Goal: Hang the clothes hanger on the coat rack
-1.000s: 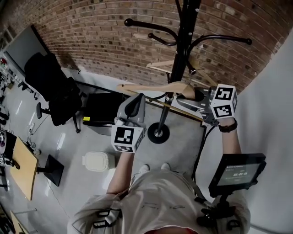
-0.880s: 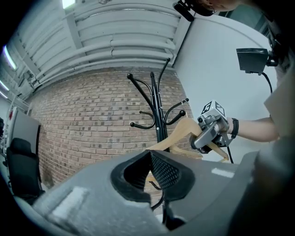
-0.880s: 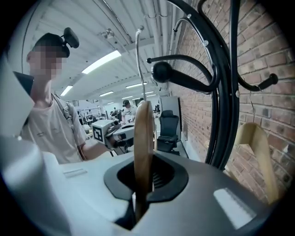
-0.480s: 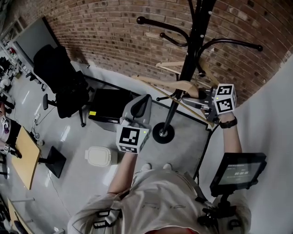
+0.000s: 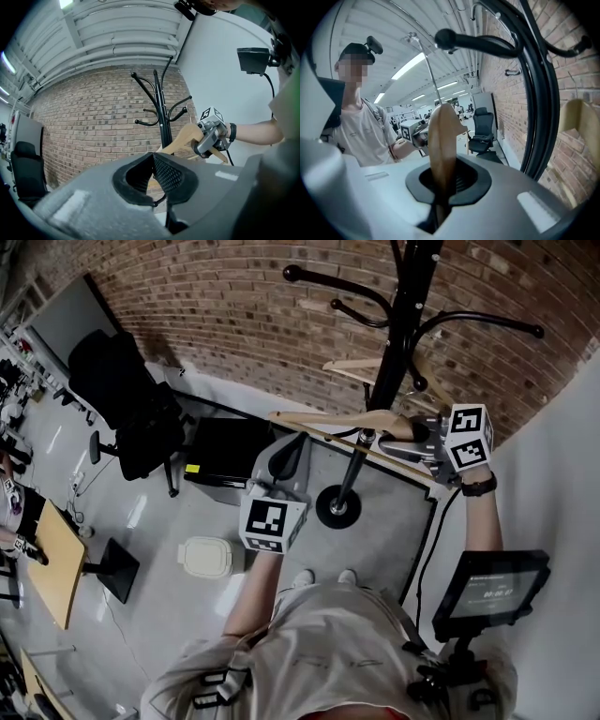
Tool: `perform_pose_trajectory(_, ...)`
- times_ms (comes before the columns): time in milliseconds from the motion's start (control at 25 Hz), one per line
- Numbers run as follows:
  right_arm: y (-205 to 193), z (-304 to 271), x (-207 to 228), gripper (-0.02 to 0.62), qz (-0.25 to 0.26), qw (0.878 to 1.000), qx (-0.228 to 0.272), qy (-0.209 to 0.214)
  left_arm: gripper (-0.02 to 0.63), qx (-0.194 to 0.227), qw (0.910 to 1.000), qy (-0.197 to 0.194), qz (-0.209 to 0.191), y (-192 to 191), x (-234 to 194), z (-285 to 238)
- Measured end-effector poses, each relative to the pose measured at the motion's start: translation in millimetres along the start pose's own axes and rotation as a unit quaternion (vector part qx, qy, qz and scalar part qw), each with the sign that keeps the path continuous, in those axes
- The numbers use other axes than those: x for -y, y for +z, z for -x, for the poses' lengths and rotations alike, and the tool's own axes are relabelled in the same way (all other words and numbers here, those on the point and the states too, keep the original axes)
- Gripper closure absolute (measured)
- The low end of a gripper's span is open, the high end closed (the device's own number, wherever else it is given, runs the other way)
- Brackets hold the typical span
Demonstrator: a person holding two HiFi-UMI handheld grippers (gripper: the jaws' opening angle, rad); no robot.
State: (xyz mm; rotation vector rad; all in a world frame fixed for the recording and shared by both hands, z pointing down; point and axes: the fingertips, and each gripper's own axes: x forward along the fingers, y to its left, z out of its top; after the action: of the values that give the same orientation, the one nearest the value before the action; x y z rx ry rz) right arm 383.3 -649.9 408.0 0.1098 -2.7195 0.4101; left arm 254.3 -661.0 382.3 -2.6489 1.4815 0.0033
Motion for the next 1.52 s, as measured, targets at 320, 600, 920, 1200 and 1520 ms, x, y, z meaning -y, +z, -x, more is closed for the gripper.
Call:
perform_pose_trajectory(320,6,-2,38,0.575,-0.135,0.983,0.113,-0.044,0.606,0.009,0.9999,-0.012,0.008,0,5,0)
perform_pose_trajectory(600,-26,14,61,0.442,-0.124,0.963,0.149,-0.190,0.606,0.001,0.9995,-0.023,0.024,-11,2,10)
perform_pose_trajectory(920,-44,79,37,0.417,0.022,0.873,0.098,-0.478,0.606,-0.011,0.9969,-0.063,0.045,-29,14,15)
perform_pose_trajectory(1200,-16,82,-62,0.514,0.099,0.760,0.138,-0.627,0.606,-0.013,0.9891,-0.134,0.059,-40,50,24)
perform_pose_trajectory(1520,-80,11,-134,0.591,-0.004,0.751,0.150,-0.643,0.606,-0.020,0.9771,-0.203,0.061,-43,101,53)
